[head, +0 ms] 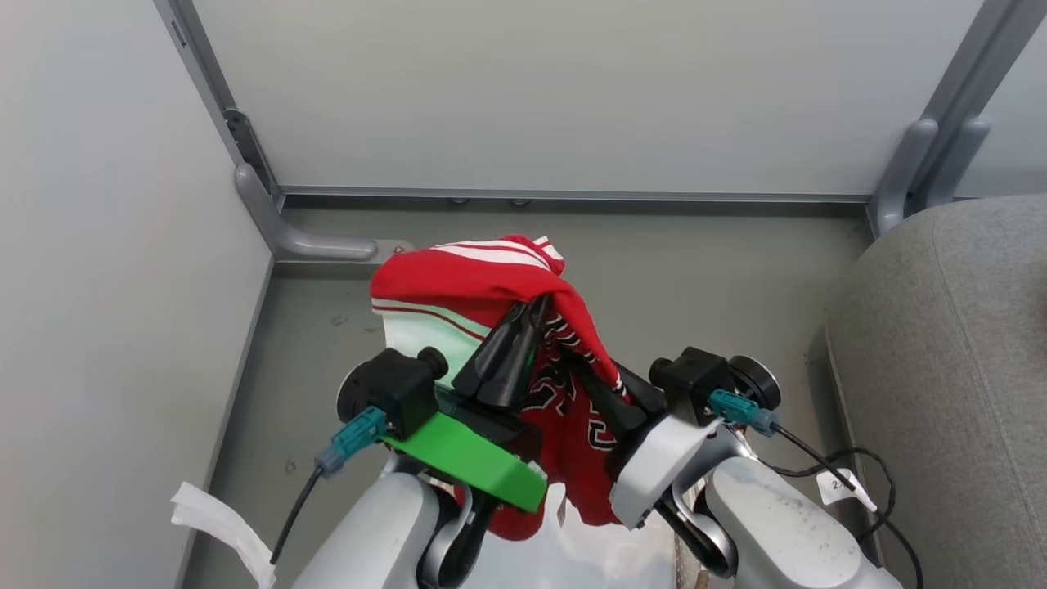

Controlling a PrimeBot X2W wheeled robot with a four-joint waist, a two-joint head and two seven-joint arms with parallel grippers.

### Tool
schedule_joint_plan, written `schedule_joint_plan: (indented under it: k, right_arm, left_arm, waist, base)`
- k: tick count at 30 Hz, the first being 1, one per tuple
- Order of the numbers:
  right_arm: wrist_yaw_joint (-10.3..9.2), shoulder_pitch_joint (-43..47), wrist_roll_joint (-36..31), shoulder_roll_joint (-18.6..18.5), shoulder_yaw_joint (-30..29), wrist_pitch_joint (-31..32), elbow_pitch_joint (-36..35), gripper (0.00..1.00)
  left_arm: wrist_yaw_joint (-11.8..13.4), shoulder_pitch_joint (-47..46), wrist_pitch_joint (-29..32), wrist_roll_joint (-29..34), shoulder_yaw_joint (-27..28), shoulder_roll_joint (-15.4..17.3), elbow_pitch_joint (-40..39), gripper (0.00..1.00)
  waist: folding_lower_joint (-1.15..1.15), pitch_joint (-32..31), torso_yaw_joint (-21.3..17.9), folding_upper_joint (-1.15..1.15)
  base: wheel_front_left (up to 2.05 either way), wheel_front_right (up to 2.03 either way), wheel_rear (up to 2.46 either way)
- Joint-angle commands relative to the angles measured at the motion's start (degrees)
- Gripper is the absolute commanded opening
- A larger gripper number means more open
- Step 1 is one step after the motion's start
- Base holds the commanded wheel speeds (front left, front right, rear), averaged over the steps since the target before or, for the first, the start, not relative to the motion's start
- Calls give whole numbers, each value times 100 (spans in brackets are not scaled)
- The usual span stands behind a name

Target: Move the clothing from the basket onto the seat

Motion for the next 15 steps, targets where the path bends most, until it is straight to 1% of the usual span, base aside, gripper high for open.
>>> schedule_joint_plan:
  k: [1, 2, 3, 4, 9, 11, 15]
  right_arm:
    - [-8, 154, 180, -16, 0, -7, -55, 0]
    - [-8, 173, 223, -12, 5, -5, -112, 0]
    - [-8, 175, 236, -34, 4, -6, -165, 0]
    - [-8, 183, 253, -56, -32, -6, -203, 0]
    - [-8, 335, 214, -112, -145, -6, -409, 0]
    - [-8, 372, 236, -142, -208, -6, -483, 0]
    - [-8, 451, 302, -208, -355, -6, -640, 0]
  left_arm:
    - [-12, 4, -6, -93, 58, 3, 4, 0]
    - [-12, 1, -6, -64, 35, 1, 39, 3]
    - [-12, 2, -6, -58, 52, 2, 46, 40]
    - [-12, 13, -5, -83, 59, 6, 64, 100]
    - [-12, 15, -5, 29, 129, 4, 169, 100]
    - [-12, 30, -4, 80, 145, 3, 232, 100]
    - [-12, 29, -4, 157, 216, 6, 315, 100]
  waist:
    - [0, 8, -49, 0]
    - [0, 12, -72, 0]
    - [0, 22, -111, 0]
    - [0, 36, -150, 0]
    - [0, 123, -496, 0]
    - [0, 158, -696, 0]
    - [0, 259, -1220, 0]
  base:
    - [0, 0, 0]
    - [0, 0, 0]
    - [0, 0, 0]
    - [0, 0, 0]
    - [0, 0, 0]
    - [0, 0, 0]
    - [0, 0, 0]
